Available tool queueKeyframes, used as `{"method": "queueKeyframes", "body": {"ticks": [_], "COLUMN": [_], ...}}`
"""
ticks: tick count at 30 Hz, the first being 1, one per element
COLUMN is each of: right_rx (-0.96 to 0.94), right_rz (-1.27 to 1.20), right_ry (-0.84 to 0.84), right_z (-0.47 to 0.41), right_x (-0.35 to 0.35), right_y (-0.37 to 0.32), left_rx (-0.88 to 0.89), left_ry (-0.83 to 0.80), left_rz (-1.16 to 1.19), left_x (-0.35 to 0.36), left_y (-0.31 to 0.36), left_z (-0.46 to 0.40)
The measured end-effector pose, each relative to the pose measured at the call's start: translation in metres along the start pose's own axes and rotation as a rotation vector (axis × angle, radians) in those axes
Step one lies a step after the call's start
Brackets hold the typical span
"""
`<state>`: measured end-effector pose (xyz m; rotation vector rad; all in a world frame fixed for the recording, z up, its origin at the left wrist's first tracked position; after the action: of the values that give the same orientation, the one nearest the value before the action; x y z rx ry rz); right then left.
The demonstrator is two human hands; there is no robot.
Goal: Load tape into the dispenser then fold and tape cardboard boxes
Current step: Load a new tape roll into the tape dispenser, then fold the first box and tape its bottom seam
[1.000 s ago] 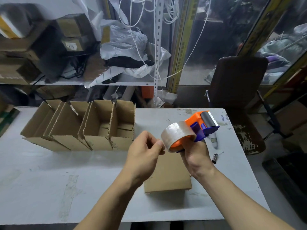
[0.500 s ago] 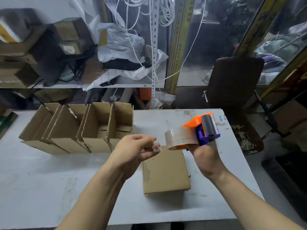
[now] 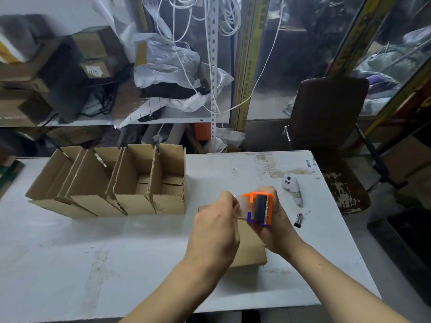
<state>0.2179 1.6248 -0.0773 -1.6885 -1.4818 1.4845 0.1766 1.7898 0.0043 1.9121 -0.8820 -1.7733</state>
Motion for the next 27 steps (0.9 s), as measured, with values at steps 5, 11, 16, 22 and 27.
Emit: {"method": "queueKeyframes", "body": {"ticks": [5,11,16,22,27], "right_rx": [0.006,0.039,0.067,0.035,-0.12], "right_rz": [0.278,0.358,0.528,0.407,0.529], "right_ry": [-0.039,-0.009,-0.042,-0.194,-0.253], "right_z": [0.0,0.003,-0.004,0.009,0.017], "right_x": [0.0,0.001,-0.002,-0.007,-0.01], "right_y": [0.012,0.018,0.016,-0.004,-0.012], "left_rx": [0.119,0.119,-0.352,-0.602,-0.714], "left_ry": [0.029,-0.037,-0.045,-0.094,-0.216], "left_rz": [-0.051,0.031,0.567,0.866,1.069], "left_x": [0.003,-0.006,-0.004,-0.003,0.011], "left_y": [0.014,0.007,-0.024,-0.054,-0.075], "left_z": [0.008,-0.001,-0.019,-0.026,-0.013]}}
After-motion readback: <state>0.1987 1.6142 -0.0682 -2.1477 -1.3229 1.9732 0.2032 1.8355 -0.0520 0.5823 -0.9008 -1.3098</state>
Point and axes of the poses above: each hand's wrist, its own z-axis away from the middle knuckle, its own x-axis out of the palm, y = z × x, the point moved 5 cm from there along -z, towards the middle knuckle, and after that the axes turned 6 degrees about -y, right-handed, at the moved point
